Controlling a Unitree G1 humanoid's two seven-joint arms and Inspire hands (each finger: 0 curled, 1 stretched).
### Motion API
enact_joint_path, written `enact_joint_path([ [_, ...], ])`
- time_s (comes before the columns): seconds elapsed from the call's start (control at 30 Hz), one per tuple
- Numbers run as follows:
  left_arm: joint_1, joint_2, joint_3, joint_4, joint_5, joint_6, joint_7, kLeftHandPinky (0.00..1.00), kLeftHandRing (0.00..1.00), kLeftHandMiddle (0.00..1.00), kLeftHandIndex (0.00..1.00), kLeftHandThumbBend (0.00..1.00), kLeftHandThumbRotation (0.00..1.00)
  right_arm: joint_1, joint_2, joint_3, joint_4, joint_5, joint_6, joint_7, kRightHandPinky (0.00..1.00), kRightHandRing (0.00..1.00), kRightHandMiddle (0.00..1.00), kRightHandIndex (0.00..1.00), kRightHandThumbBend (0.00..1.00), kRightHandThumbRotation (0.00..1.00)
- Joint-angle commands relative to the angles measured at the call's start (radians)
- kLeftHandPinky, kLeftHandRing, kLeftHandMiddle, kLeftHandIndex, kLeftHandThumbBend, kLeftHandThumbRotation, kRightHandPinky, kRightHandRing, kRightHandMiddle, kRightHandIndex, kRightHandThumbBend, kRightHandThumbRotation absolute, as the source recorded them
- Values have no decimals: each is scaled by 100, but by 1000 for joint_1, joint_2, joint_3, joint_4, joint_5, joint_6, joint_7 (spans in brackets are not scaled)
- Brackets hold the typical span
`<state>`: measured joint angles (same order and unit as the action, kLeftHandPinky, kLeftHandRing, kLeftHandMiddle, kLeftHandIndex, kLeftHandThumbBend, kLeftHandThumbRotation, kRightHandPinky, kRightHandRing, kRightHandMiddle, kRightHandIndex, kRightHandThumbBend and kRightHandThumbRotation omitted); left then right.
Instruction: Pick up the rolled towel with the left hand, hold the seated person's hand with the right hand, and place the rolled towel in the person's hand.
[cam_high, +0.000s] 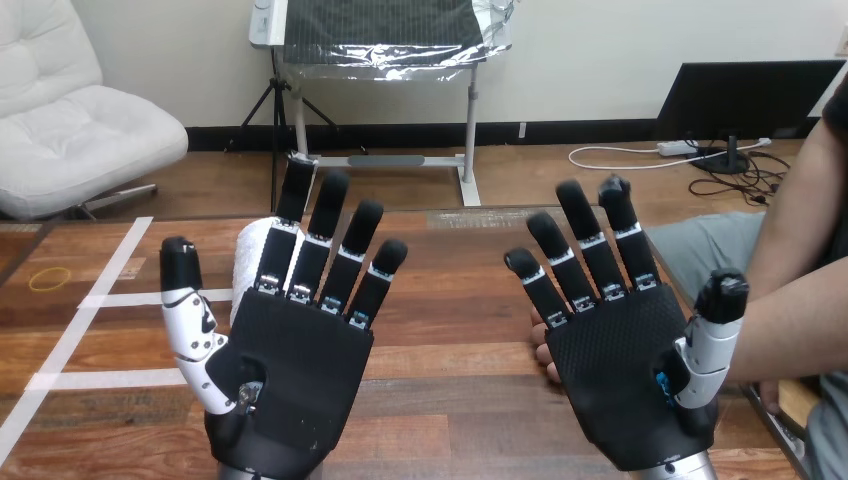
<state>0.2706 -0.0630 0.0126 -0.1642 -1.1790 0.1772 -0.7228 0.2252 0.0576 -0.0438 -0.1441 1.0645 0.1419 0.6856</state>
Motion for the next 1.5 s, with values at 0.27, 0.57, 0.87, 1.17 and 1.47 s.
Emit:
enact_joint_path([
  [0.27,61,-85,3,-26,-53,28,-4,43,50,57,61,57,59,-62,55,-17,-25,37,25,-23,42,47,53,53,88,17],
  [0.57,58,-89,5,-21,-54,25,-14,42,48,54,56,56,58,-59,71,-20,-26,65,38,-55,35,40,46,46,89,13],
  [0.87,60,-104,2,-24,-83,38,17,39,45,50,52,57,50,-63,76,-19,-25,55,25,-77,30,35,41,42,91,13],
  [1.17,57,-101,0,-22,-85,39,22,38,43,48,50,59,45,-67,82,-18,-25,53,22,-99,28,32,39,41,93,15],
  [1.47,57,-101,0,-21,-80,36,27,38,43,48,49,59,45,-69,78,-19,-22,52,20,-101,27,32,38,40,93,17],
])
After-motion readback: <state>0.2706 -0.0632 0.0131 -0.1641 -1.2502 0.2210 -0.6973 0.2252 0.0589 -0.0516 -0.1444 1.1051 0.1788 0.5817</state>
